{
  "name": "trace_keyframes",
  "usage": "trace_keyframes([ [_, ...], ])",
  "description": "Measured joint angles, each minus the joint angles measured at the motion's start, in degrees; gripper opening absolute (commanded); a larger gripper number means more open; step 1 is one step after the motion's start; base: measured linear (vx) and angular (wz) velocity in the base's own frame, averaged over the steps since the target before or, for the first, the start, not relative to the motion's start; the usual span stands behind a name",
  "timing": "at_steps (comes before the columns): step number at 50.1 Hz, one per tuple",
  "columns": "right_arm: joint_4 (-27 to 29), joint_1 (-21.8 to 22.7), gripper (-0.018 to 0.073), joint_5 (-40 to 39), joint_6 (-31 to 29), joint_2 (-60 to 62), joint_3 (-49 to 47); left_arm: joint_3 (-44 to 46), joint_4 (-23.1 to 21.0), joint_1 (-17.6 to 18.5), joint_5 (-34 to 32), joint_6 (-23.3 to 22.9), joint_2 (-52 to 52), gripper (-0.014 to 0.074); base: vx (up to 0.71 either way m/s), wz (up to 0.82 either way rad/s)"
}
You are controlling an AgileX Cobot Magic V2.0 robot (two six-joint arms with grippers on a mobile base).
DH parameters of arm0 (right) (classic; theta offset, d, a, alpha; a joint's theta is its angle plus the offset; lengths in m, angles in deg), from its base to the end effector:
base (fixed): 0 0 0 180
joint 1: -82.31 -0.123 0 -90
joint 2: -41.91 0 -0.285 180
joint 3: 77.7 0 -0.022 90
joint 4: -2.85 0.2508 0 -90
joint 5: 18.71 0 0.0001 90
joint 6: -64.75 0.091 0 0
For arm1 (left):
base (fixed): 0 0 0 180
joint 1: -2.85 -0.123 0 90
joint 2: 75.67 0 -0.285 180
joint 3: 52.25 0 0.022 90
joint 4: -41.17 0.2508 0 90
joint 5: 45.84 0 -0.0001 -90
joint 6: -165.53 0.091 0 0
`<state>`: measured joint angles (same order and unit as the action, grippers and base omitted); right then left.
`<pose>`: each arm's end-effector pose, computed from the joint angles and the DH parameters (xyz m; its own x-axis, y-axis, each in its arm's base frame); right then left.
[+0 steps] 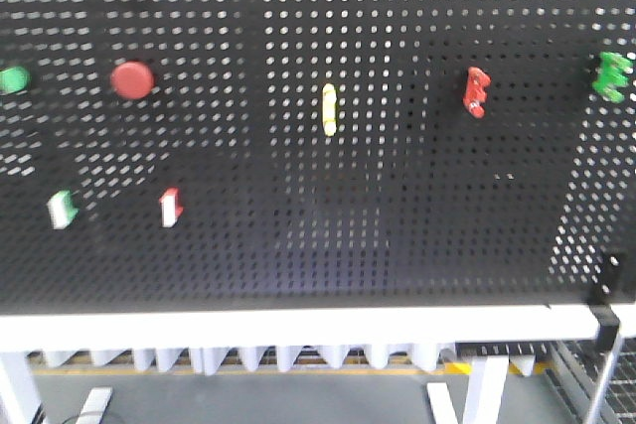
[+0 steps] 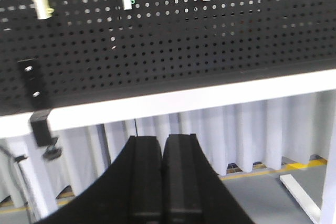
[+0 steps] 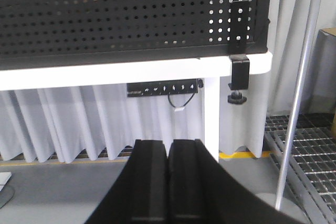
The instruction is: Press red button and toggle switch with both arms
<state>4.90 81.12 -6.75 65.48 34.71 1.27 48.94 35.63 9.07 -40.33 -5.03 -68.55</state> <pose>0.0561 0.0018 0.1845 -0.1424 0.0448 -0.9888 -0.0213 0.9986 0.0483 0.0563 -0.0070 0.1957 -0.0164 0.0707 -0.9974 0.1190 0.9906 0.0682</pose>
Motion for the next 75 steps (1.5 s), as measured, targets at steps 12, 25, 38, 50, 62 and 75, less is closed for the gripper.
trace_keyframes([
  [12, 0.0, 0.0, 0.0, 0.0, 0.0, 0.0, 0.0, 0.0, 0.0, 0.0, 0.0, 0.0, 0.0, 0.0001, 0.25, -0.02],
  [25, 0.0, 0.0, 0.0, 0.0, 0.0, 0.0, 0.0, 0.0, 0.0, 0.0, -0.07, 0.0, 0.0, 0.0001, 0.16, 0.05],
  [38, 0.0, 0.0, 0.0, 0.0, 0.0, 0.0, 0.0, 0.0, 0.0, 0.0, -0.01, 0.0, 0.0, 0.0001, 0.1, 0.04],
  [50, 0.0, 0.0, 0.0, 0.0, 0.0, 0.0, 0.0, 0.0, 0.0, 0.0, -0.01, 0.0, 0.0, 0.0001, 0.05, 0.02],
  [62, 0.0, 0.0, 0.0, 0.0, 0.0, 0.0, 0.0, 0.0, 0.0, 0.0, -0.01, 0.0, 0.0, 0.0001, 0.01, 0.0],
  [75, 0.0, 0.0, 0.0, 0.0, 0.0, 0.0, 0.0, 0.0, 0.0, 0.0, -0.01, 0.0, 0.0, 0.0001, 0.0, 0.0],
])
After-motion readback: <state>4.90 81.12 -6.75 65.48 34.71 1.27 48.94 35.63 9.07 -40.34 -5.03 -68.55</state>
